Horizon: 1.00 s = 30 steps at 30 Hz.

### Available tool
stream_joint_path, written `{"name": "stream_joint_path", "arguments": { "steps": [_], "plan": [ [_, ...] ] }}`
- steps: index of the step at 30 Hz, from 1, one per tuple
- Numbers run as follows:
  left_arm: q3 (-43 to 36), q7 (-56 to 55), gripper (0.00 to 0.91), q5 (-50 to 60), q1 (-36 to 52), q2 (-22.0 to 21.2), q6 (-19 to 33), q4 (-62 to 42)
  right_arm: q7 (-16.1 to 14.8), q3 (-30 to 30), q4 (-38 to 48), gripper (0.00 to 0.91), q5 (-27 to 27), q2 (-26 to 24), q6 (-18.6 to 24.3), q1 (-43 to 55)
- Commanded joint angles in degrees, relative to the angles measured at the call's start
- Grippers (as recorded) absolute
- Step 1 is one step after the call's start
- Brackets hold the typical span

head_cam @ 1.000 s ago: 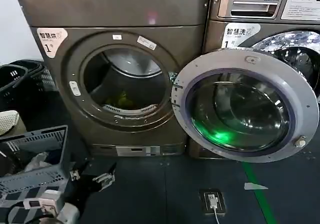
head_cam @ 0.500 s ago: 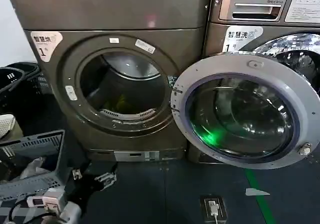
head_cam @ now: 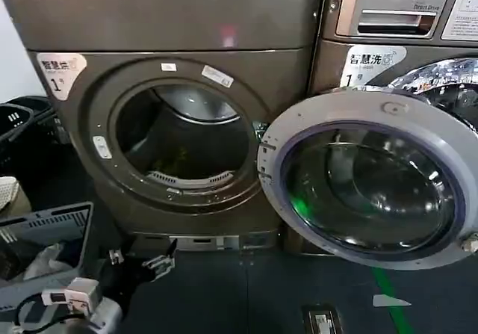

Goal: Grasp the clothes from the dryer.

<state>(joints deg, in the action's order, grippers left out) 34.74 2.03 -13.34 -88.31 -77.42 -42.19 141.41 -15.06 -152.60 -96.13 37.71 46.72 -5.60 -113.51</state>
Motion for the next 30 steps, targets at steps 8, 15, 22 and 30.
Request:
{"name": "stream_joint_path", "arguments": {
  "steps": [8,15,22,30],
  "plan": [
    [-0.4,0.0,0.907,0.1,0.3,-0.1,-2.8,-0.3,-0.1,-0.3,0.0,0.907,0.0,0.5,0.2,0.0],
    [-0.7,0.6,0.907,-0.4,0.9,0.1,-1.3,-0.7,0.6,-0.6,-0.3,0.907,-0.3,0.8,-0.1,-0.5],
    [-1.9,1.1,0.907,-1.2,5.4,0.8,1.6,-3.8,1.5,-2.2,-0.2,0.907,-0.6,1.6,-0.7,-2.4],
    [-3.1,1.2,0.907,-2.9,17.3,0.7,7.4,-13.5,1.3,-3.2,-1.1,0.907,-0.5,3.0,-0.7,-3.9]
  ]
}}
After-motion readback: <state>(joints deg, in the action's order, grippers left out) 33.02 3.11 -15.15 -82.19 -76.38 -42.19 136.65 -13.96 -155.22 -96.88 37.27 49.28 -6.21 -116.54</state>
